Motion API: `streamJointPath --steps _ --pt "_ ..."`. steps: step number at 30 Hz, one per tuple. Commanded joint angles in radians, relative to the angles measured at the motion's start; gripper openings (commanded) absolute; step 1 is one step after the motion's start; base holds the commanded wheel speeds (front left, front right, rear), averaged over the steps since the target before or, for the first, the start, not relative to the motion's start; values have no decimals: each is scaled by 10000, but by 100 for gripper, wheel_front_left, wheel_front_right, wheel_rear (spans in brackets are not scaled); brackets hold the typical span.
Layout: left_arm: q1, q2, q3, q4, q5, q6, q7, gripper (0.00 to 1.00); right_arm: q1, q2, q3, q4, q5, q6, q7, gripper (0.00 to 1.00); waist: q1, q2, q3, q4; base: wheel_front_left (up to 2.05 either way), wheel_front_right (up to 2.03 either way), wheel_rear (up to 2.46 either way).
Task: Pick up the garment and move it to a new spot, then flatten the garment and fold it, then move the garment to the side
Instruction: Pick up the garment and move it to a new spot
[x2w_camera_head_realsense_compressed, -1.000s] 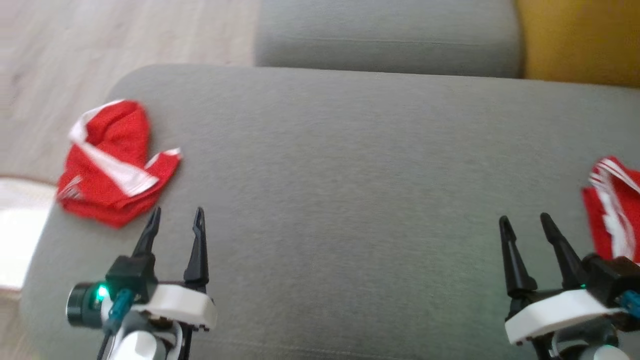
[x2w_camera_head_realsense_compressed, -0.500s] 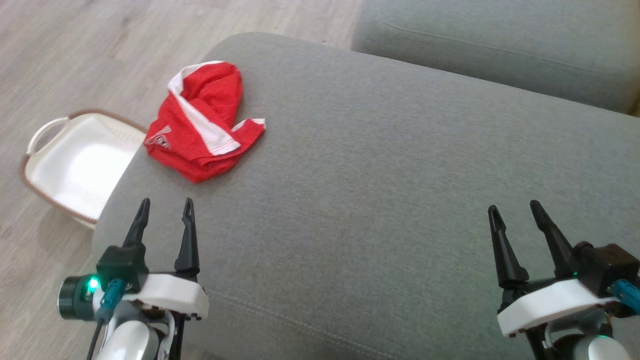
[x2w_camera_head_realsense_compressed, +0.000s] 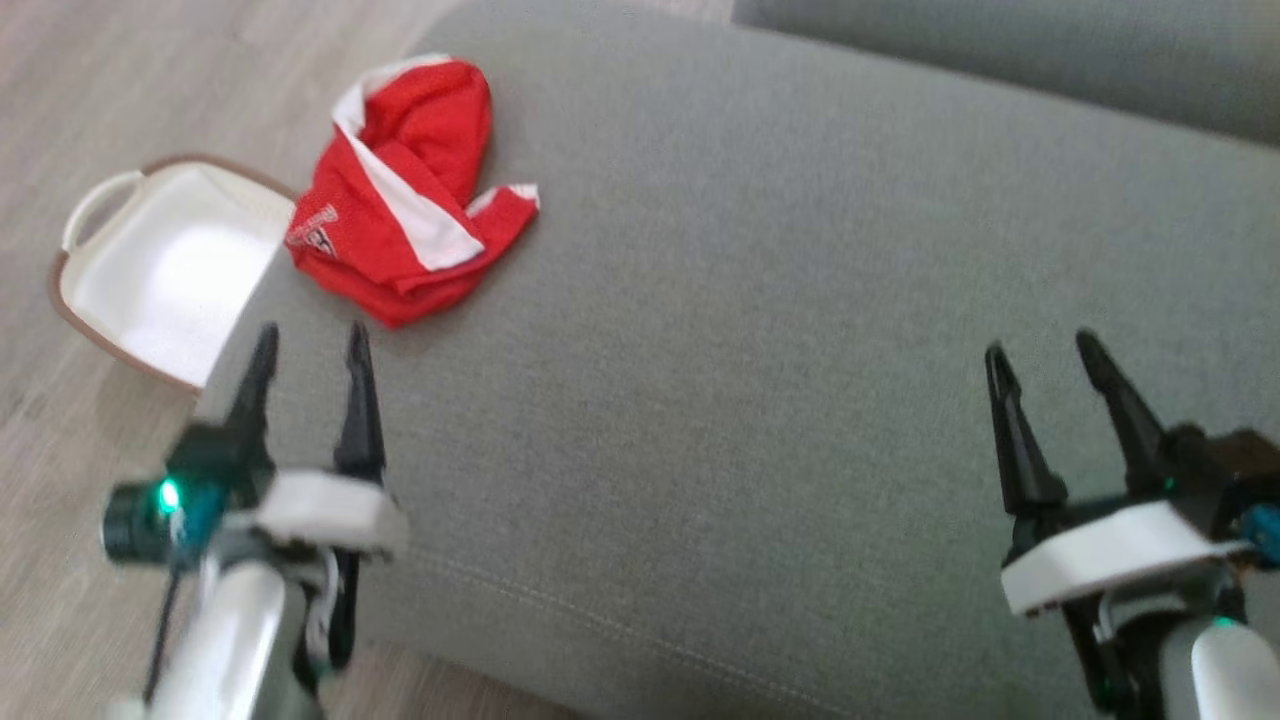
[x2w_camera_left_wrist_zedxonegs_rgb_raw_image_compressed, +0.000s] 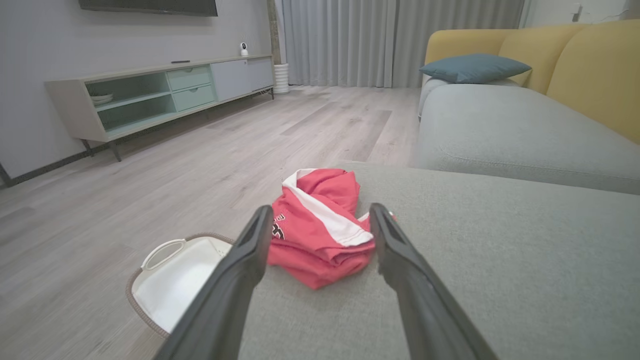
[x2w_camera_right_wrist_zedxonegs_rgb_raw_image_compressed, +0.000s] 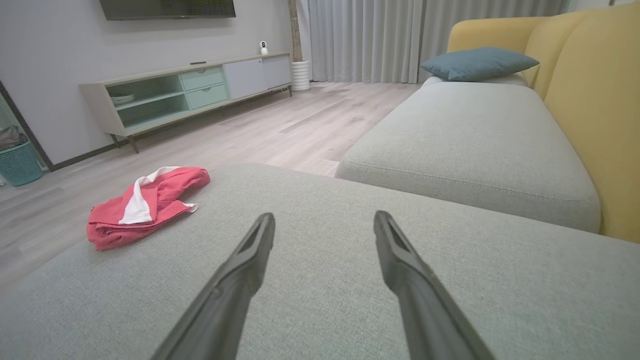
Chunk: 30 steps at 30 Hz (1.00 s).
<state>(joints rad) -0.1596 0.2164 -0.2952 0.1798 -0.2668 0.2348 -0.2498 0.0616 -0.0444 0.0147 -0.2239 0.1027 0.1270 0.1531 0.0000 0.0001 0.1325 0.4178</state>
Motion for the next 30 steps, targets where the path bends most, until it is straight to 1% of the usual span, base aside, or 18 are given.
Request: streamJointPath --steps 1,4,7,11,15,18,22,24,25,26,27,30 --pt "-973 79 552 -22 -72 -143 -119 100 -541 -99 213 -512 -106 37 126 100 0 -1 693 -204 0 0 0" --pt "-1836 -19 686 968 -239 -483 -119 100 -828 -281 276 -727 -204 37 352 100 0 -1 1317 -400 0 0 0" --pt "-2813 -35 781 2275 -469 -826 -96 100 -1092 -488 312 -920 -238 37 554 100 0 -1 1919 -614 0 0 0" --pt "-4160 30 904 3972 -802 -1271 265 100 -1312 -713 182 -1130 -247 37 756 100 0 -1 2545 -810 0 0 0" --pt "-5406 119 980 5685 -1127 -1724 905 100 -1402 -864 9 -1291 -234 37 911 100 0 -1 2955 -871 0 0 0" --pt "-6127 203 1012 6919 -1311 -1966 1464 100 -1466 -906 35 -1339 -179 37 963 100 0 -1 3049 -964 0 0 0" --pt "-6846 250 1047 8468 -1551 -2088 2603 100 -1574 -934 78 -1345 -135 37 989 100 0 -1 3081 -1053 0 0 0" --pt "-7095 218 1074 9024 -1701 -2209 3129 100 -1587 -914 81 -1320 -102 37 976 100 0 -1 3058 -1099 0 0 0" --pt "-7194 209 1079 9212 -1756 -2293 3255 84 -1585 -901 76 -1300 -92 37 965 100 0 -1 3034 -1117 0 0 0" --pt "-7282 210 1053 9363 -1763 -2345 3324 4 -1576 -880 58 -1283 -85 37 953 100 0 -1 3012 -1125 0 0 0" --pt "-7360 226 1035 9449 -1754 -2368 3249 0 -1567 -857 34 -1271 -77 37 939 100 0 -1 2989 -1126 0 0 0" --pt "-7443 310 933 9579 -1617 -2326 2625 0 -1532 -787 -8 -1207 -47 37 859 100 0 -1 2808 -1141 0 0 0"
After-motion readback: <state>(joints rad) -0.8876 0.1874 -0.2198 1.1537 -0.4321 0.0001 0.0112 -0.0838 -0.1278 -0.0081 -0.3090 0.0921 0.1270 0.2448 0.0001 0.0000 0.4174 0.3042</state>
